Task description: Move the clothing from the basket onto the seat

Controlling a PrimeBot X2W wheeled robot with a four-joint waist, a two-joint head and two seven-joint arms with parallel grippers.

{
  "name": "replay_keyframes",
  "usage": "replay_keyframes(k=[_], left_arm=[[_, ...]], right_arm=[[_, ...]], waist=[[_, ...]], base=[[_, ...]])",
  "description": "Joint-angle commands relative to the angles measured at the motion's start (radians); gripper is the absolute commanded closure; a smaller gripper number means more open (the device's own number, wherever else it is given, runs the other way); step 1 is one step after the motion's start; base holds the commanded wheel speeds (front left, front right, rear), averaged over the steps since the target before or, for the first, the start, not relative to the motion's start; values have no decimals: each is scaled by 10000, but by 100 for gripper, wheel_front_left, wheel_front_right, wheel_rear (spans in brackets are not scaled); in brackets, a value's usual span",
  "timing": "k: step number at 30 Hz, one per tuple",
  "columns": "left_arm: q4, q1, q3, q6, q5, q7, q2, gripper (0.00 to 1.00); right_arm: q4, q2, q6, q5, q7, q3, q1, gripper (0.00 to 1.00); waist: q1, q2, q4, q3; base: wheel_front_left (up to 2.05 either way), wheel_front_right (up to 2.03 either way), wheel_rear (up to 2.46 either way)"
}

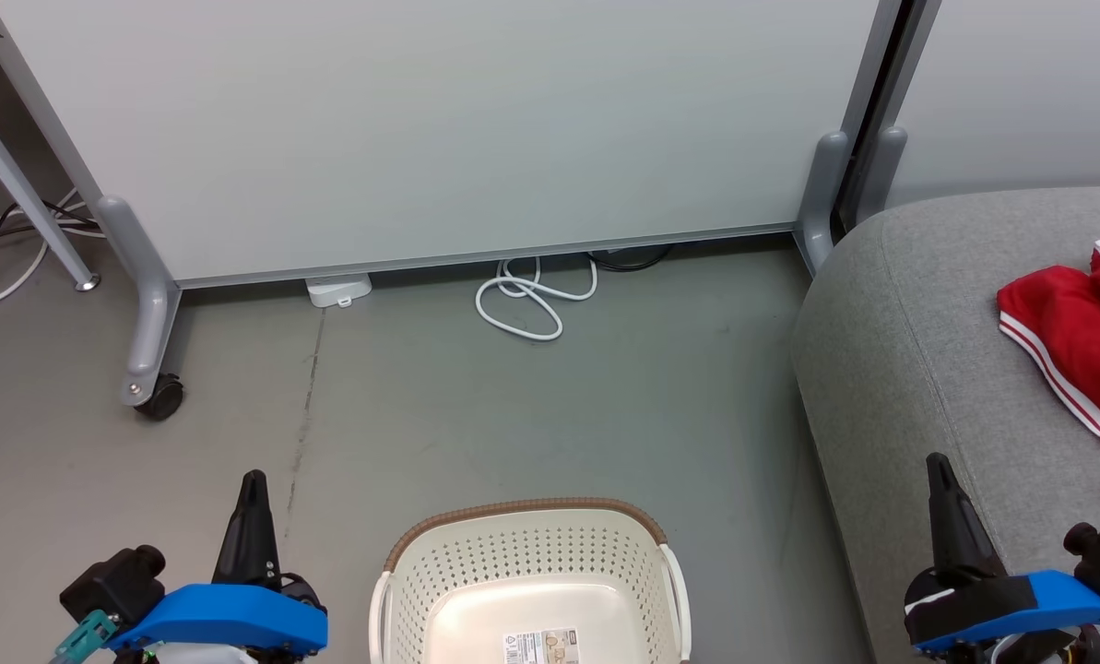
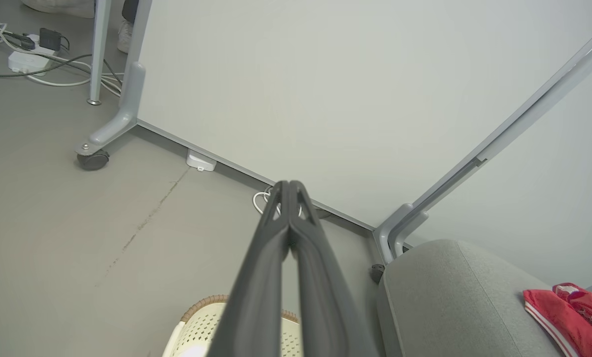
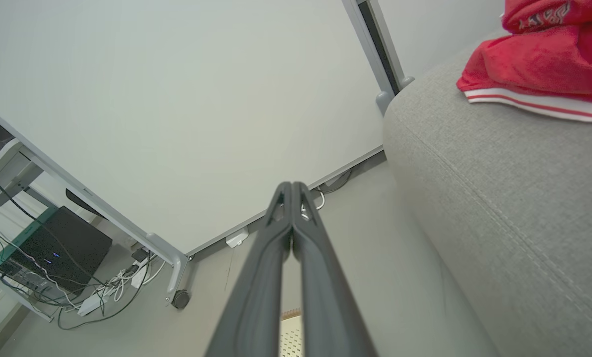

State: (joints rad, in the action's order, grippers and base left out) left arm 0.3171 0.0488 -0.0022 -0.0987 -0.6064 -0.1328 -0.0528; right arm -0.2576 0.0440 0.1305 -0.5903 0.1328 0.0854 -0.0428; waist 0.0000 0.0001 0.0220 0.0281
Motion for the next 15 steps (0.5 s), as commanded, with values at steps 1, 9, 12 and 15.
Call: replay_keyframes(k=[1,9,12,15], left_arm=[[-186,313,91,-51,-297,52,-19,100],[-258,355,219,-83,-1485,347,-15,100],[-283,372,269,-94,-1902,451,-13,100],[-310,392,318,-107,-2311,551,-11,100]], right_arm=[[164,45,1,-309,-56,34,-278,100],[167,50,1,-1514,-348,65,-336,100],[168,53,1,-1945,-452,76,-357,100],[168,54,1,-2357,-553,88,-380,100]], waist=[[0,-1,-2,-2],[0,-1,-20,-23],[0,-1,-26,-30],[0,-1,-33,-38]], base=[[0,0,0],[0,0,0],[0,0,0],[0,0,0]])
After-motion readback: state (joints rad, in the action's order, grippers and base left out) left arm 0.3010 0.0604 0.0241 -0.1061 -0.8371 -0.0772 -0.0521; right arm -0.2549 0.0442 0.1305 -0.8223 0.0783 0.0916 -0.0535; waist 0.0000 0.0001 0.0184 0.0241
